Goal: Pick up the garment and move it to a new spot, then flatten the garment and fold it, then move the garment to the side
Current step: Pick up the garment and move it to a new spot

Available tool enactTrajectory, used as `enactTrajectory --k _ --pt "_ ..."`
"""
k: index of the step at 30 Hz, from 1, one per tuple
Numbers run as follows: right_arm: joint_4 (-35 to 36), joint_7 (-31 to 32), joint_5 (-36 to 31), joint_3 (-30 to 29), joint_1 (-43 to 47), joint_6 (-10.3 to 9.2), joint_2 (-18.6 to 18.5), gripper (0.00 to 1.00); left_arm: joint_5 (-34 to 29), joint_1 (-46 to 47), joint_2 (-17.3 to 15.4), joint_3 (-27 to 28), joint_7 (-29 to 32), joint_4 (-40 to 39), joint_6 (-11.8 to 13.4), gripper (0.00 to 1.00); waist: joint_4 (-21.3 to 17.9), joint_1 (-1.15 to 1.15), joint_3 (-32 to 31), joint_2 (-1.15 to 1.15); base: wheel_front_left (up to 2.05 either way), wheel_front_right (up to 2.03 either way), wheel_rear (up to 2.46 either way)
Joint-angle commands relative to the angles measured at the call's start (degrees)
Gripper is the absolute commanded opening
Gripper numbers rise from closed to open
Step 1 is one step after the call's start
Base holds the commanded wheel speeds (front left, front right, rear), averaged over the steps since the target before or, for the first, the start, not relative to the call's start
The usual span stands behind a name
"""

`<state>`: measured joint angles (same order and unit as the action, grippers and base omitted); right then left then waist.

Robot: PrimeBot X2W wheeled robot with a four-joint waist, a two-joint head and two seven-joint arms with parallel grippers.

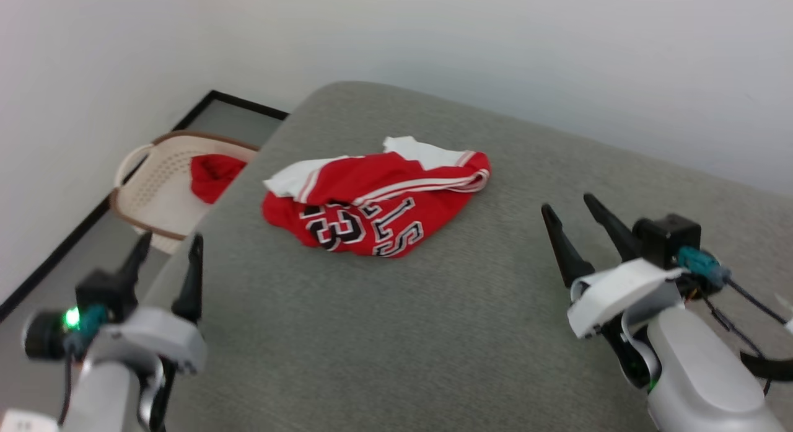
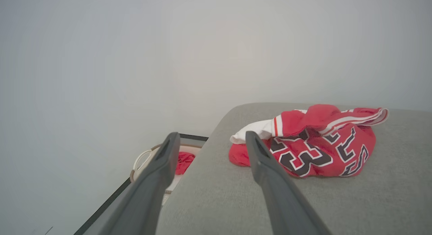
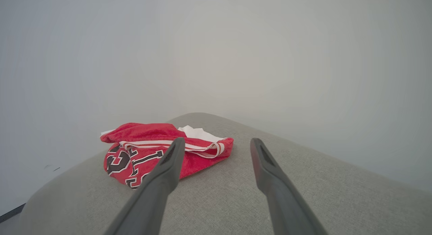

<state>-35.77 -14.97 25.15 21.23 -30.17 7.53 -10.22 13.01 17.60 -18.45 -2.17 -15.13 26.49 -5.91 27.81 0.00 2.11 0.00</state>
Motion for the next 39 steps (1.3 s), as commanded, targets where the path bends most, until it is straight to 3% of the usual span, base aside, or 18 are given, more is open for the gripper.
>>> enactTrajectory --k 1,10,17,27,34,39 --pt "0.3 -0.3 -0.7 0.2 -1.4 -0.08 -0.2 1.00 -0.3 3.1 -0.6 -0.6 0.0 0.5 -0.6 1.00 -6.5 0.00 5.5 0.00 0.00 0.00 0.00" --pt "2.4 -0.3 -3.1 1.2 -4.9 -0.08 2.0 1.00 2.5 18.6 -8.1 -4.4 1.1 9.1 -1.6 1.00 -19.5 0.00 13.4 0.00 0.00 0.00 0.00" --pt "4.2 -0.3 -3.9 2.2 -4.2 -0.08 3.9 1.00 14.6 27.2 -15.5 -16.8 7.7 15.1 -1.5 1.00 -26.2 0.00 15.8 0.00 0.00 0.00 0.00" --pt "6.2 -0.3 -4.5 1.6 -2.5 -0.08 4.8 1.00 40.0 27.2 -25.8 -35.8 32.7 13.0 -1.5 1.00 -29.9 0.00 15.4 0.00 0.00 0.00 0.00" --pt "7.6 -0.3 -5.3 1.2 -2.7 -0.08 5.0 1.00 49.9 26.3 -27.9 -39.6 40.7 13.0 -1.5 1.00 -31.1 0.00 17.3 0.00 0.00 0.00 0.00" --pt "8.3 -0.3 -6.0 1.0 -3.6 -0.08 5.1 1.00 54.0 25.6 -27.5 -42.3 44.5 14.9 -1.5 1.00 -31.9 0.00 19.2 0.00 0.00 0.00 0.00"
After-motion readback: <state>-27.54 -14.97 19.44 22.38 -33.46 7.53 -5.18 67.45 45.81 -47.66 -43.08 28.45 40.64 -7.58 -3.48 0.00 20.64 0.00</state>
